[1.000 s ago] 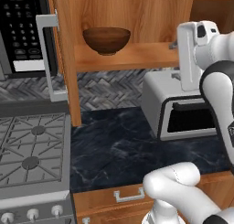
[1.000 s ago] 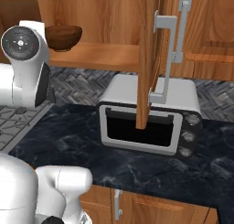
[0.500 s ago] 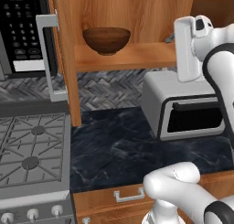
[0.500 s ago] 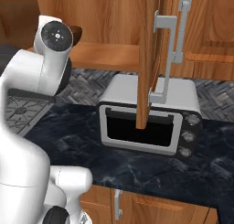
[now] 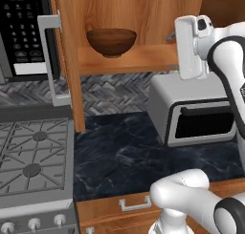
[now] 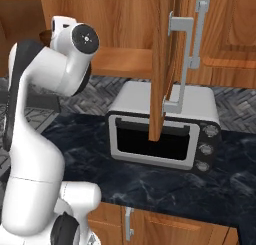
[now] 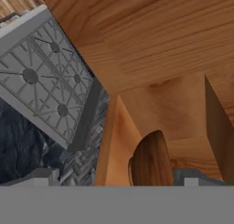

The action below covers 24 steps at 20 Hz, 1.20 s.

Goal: Pick up the bowls from the cabinet and place each bowl in front of a stool on the dining counter.

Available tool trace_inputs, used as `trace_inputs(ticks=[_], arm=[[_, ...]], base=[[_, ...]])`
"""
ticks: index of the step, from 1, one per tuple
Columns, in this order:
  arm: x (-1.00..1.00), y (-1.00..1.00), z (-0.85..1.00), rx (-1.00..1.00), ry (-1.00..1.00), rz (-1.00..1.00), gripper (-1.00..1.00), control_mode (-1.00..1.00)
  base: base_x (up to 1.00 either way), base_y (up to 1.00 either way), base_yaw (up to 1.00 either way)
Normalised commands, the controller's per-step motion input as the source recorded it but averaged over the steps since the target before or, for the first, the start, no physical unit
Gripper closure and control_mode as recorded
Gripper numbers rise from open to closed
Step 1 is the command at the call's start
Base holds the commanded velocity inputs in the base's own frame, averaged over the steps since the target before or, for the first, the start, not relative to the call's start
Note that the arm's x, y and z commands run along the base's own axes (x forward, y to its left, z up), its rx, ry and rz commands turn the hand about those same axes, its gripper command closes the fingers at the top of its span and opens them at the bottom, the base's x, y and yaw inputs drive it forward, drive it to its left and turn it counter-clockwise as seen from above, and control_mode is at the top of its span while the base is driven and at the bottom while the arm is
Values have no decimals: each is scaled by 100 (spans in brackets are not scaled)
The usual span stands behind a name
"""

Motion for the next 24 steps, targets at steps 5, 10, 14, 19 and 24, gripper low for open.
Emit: trace_inputs(ticks=[5,10,14,19,24], arm=[[56,12,0,0,0,1,-100,-100],[41,8,0,0,0,0,-100,-100],[35,12,0,0,0,0,-100,-100],[37,14,0,-1,0,0,-100,-100],[45,14,0,-5,0,0,-100,-100]], base=[[0,0,0],[0,0,0],[0,0,0],[0,0,0],[0,0,0]])
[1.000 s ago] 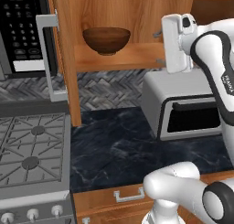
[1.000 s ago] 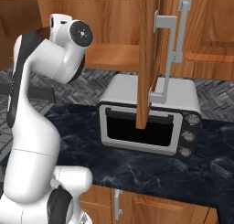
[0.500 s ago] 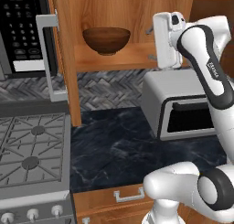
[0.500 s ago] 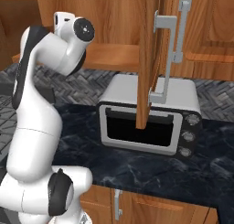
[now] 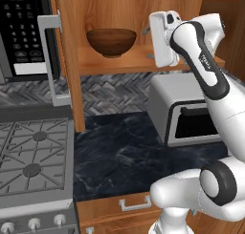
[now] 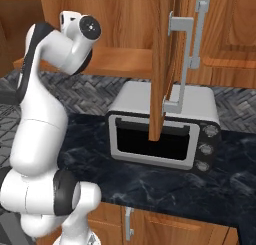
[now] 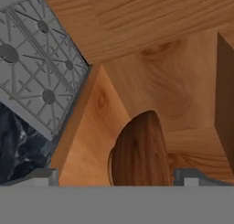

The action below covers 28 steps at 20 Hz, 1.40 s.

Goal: Pick up the bowls from the cabinet and place each bowl in front of a stool on the dining counter.

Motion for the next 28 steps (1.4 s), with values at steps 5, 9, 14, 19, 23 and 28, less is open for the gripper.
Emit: trace_inputs(ticks=[5,9,14,19,23,28], arm=[[51,4,0,-7,0,0,-100,-100],[56,0,0,-6,0,0,-100,-100],[50,3,0,-4,0,0,-100,-100],[30,6,0,-4,0,0,-100,-100],[18,5,-10,-5,0,0,-100,-100],[10,3,-21,-3,0,0,-100,-100]], base=[[0,0,0],[0,0,0],[0,0,0],[0,0,0],[0,0,0],[0,0,0]])
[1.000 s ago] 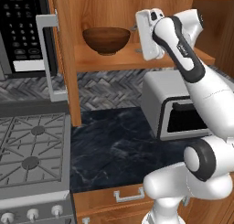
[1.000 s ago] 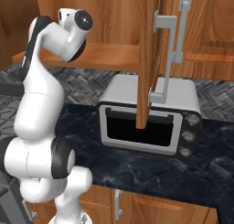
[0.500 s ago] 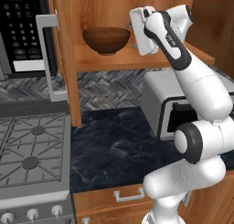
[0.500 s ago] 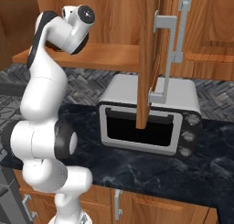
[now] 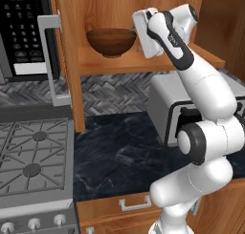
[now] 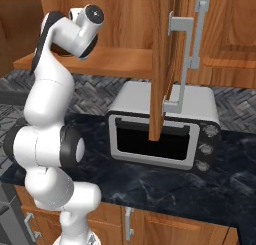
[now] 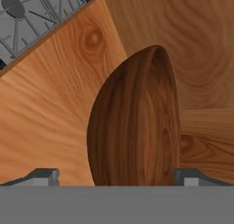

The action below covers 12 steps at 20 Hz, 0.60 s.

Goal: Pick up the bowls from the cabinet and place each bowl in front of a stool on the dining counter.

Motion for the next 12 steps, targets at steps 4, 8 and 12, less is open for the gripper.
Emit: trace_inputs(ticks=[4,8,12], arm=[[21,10,-13,-1,0,0,-100,-100],[27,23,-1,0,0,0,-100,-100],[24,18,0,0,0,0,-100,-100]], base=[[0,0,0],[0,0,0],[0,0,0]])
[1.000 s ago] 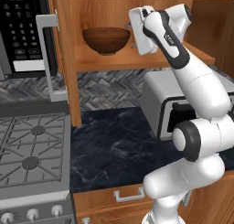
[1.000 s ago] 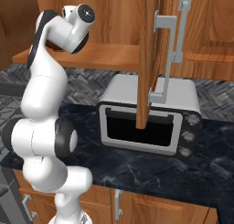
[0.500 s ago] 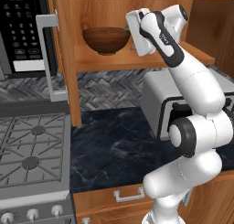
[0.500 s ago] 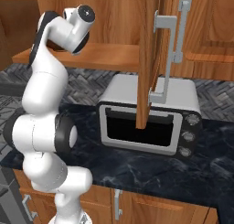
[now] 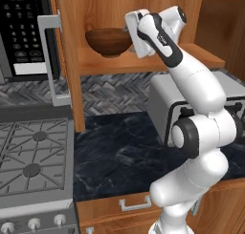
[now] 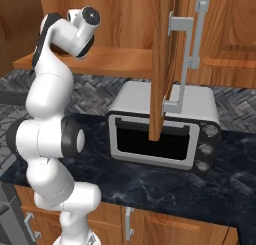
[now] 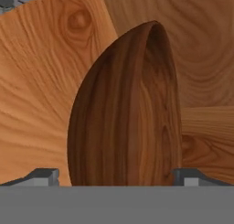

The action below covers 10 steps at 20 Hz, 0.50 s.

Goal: Pick up the bowls from the cabinet and place each bowl in front of a stool on the dining counter.

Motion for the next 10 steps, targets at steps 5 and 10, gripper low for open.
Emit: trace_inputs(ticks=[5,10], arm=[[20,8,0,0,0,0,-100,-100],[12,15,0,0,0,0,100,-100]], base=[[0,0,0],[0,0,0]])
